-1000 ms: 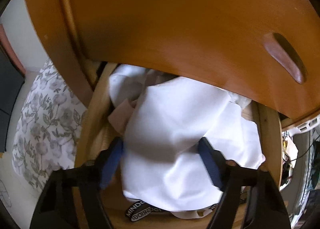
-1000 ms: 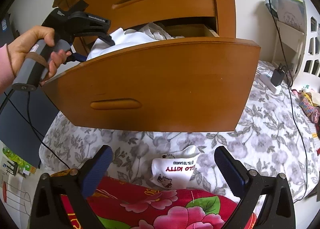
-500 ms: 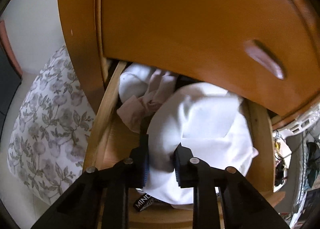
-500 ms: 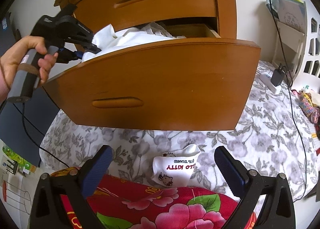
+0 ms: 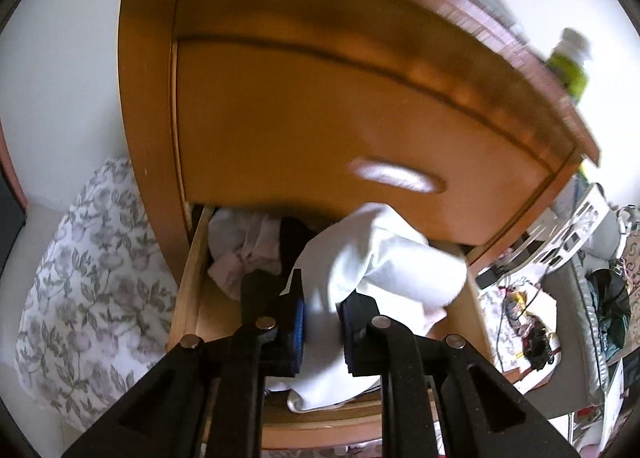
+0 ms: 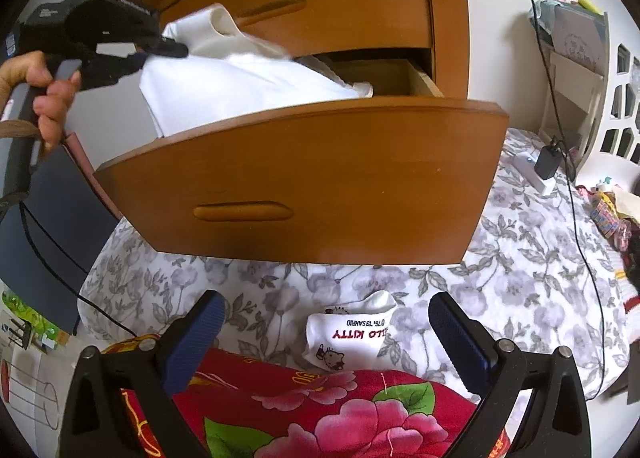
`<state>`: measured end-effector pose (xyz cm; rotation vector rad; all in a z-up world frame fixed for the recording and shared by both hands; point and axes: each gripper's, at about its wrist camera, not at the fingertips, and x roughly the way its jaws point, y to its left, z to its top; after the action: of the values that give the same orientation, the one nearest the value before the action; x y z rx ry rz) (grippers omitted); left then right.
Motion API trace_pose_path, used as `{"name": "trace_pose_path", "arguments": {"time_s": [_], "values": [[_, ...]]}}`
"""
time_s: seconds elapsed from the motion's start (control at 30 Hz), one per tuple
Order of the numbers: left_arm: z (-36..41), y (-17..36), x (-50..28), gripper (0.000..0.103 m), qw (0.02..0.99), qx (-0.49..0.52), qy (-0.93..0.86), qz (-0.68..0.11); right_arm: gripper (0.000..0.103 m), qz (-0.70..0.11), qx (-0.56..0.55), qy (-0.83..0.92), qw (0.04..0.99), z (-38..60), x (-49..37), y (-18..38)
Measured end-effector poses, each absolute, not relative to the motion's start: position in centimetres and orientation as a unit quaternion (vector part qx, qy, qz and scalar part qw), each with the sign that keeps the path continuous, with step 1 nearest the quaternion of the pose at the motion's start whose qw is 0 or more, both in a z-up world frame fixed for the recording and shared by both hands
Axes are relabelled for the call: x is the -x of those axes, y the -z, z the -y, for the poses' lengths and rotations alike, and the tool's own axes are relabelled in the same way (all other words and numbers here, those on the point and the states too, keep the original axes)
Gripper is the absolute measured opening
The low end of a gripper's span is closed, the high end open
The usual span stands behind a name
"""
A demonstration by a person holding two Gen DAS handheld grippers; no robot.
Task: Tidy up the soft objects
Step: 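Lift the white cloth up out of the drawer with the left tool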
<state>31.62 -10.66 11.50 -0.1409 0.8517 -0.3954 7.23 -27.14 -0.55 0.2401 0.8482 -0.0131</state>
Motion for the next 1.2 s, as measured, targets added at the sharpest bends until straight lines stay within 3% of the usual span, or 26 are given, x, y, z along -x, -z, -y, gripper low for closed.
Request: {"name": "trace_pose_path", "arguments": {"time_s": [1.2], "values": [[5.1, -31.4, -14.8, 0.013, 0.948, 0.073, 0.248, -0.184, 0.103, -0.347, -0.111, 0.043, 0.93, 27.0, -0.8, -6.7]]}}
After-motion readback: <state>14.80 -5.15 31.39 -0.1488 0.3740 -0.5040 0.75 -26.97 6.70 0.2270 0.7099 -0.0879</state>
